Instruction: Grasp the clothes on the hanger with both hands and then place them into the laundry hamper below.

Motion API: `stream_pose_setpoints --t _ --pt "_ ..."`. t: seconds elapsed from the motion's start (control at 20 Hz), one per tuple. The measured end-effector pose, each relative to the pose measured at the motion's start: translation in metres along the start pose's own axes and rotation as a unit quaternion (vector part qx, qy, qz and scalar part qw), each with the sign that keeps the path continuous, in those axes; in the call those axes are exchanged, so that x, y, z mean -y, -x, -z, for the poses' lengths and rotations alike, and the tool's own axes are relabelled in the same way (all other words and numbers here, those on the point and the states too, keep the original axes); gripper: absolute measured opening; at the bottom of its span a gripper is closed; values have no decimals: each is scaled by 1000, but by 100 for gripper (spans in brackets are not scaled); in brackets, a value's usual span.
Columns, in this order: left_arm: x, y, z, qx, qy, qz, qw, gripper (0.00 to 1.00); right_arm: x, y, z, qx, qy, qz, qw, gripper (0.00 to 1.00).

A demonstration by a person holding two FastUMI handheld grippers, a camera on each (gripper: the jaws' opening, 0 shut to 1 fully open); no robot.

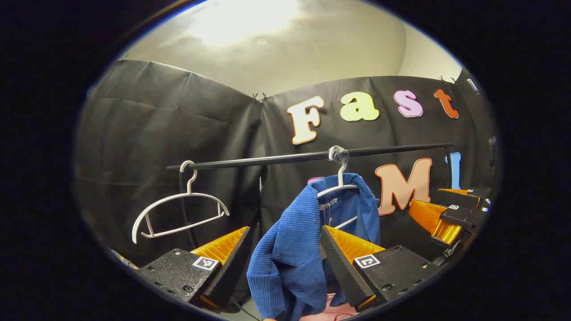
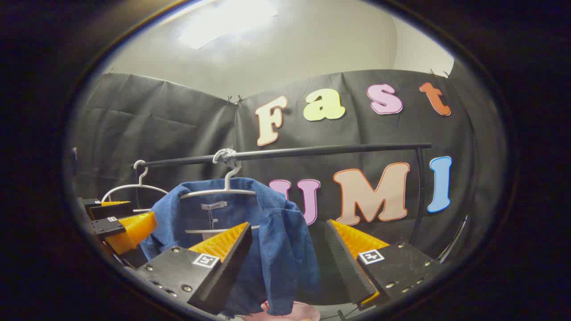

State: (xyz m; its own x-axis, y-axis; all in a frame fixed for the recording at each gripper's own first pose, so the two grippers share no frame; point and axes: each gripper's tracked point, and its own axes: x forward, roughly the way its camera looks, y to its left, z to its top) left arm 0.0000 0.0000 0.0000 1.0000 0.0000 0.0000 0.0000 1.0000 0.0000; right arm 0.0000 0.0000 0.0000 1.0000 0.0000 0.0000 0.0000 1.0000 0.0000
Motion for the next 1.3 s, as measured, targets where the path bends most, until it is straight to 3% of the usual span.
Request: stream_pose_setpoints --t 1.05,1.3 --pt "-25 -16 19 -16 -7 -1 1000 96 -26 -23 19 -9 -1 -11 1000 98" --pt "-11 -13 14 -7 -7 30 1000 96 -30 -24 23 -14 1 -10 1000 98"
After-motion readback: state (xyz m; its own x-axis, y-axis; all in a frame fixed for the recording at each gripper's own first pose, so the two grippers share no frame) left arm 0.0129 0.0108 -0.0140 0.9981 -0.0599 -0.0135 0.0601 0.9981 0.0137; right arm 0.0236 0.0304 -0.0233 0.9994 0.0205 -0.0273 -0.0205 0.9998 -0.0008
